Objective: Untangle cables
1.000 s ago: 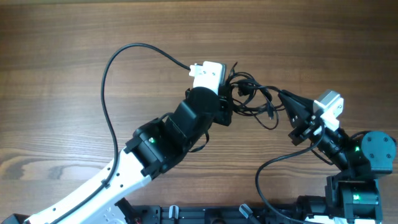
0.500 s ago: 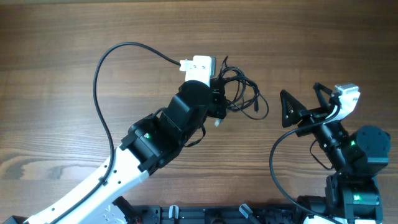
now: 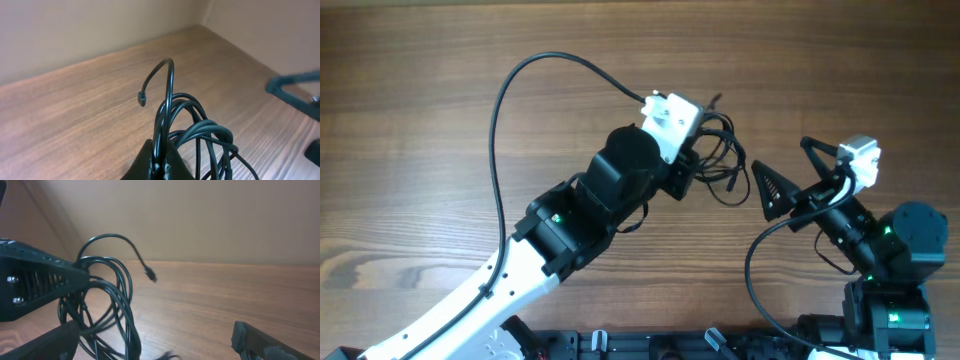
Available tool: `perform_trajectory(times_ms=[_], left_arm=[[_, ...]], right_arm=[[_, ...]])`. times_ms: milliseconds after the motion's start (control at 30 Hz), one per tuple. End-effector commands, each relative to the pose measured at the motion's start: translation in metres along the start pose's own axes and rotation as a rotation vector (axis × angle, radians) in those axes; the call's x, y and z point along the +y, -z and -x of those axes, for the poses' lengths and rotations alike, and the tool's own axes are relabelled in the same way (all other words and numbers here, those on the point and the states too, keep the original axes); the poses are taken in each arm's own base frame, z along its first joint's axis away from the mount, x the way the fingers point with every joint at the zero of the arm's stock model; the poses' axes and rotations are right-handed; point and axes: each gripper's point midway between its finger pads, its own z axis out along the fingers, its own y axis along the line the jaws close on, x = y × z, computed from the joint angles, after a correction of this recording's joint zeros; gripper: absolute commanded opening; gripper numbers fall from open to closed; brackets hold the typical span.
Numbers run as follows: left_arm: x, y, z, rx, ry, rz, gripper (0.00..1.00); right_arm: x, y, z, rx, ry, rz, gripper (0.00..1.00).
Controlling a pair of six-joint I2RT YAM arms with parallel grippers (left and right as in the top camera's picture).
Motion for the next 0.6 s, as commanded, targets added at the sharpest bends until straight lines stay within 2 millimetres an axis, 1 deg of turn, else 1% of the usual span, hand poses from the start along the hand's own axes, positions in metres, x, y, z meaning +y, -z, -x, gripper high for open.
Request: perform_trajectory(times_ms=[0, 67, 100, 200, 267, 333, 433, 500, 533, 567], left_arm=[[-0.024, 0.007, 0.004, -0.021, -0.182, -0.15, 0.04], [-0.027, 0.007, 0.004, -0.022, -0.208, -0.163, 0.04], [-0.027, 0.008, 0.005, -0.026, -0.208, -0.164, 0.04], [-0.03, 0.008, 0.009, -0.048, -0.227, -0.18, 0.04], [-0.046, 0.012, 0.007, -0.059, -0.316, -0.276, 0.04], [-0.063, 0.018, 0.008, -0.081, -0.365, -0.374, 0.04], [-0.071, 0.021, 0.014, -0.116, -0.371, -0.417, 0.04], [-0.081, 0.026, 0.019, -0.149, -0.378, -0.477, 0.04], [-0.084, 0.028, 0.023, -0.167, -0.382, -0.494, 0.04], [-0.085, 0.029, 0.025, -0.178, -0.384, -0.496, 0.04]], right_arm=[[0.018, 0.003, 0.006, -0.004, 0.043, 0.092, 1.0], [0.029, 0.004, 0.003, 0.005, 0.109, 0.158, 1.0], [0.032, 0.005, 0.002, 0.007, 0.116, 0.174, 1.0], [0.031, 0.005, -0.001, 0.019, 0.121, 0.172, 1.0], [0.031, 0.005, -0.003, 0.028, 0.114, 0.171, 1.0], [0.031, 0.005, -0.004, 0.03, 0.112, 0.171, 1.0], [0.036, 0.006, -0.005, 0.034, 0.115, 0.205, 1.0], [0.04, 0.007, -0.006, 0.035, 0.139, 0.23, 0.99], [0.042, 0.007, -0.006, 0.036, 0.139, 0.241, 0.9], [0.043, 0.007, -0.006, 0.036, 0.14, 0.246, 0.7]])
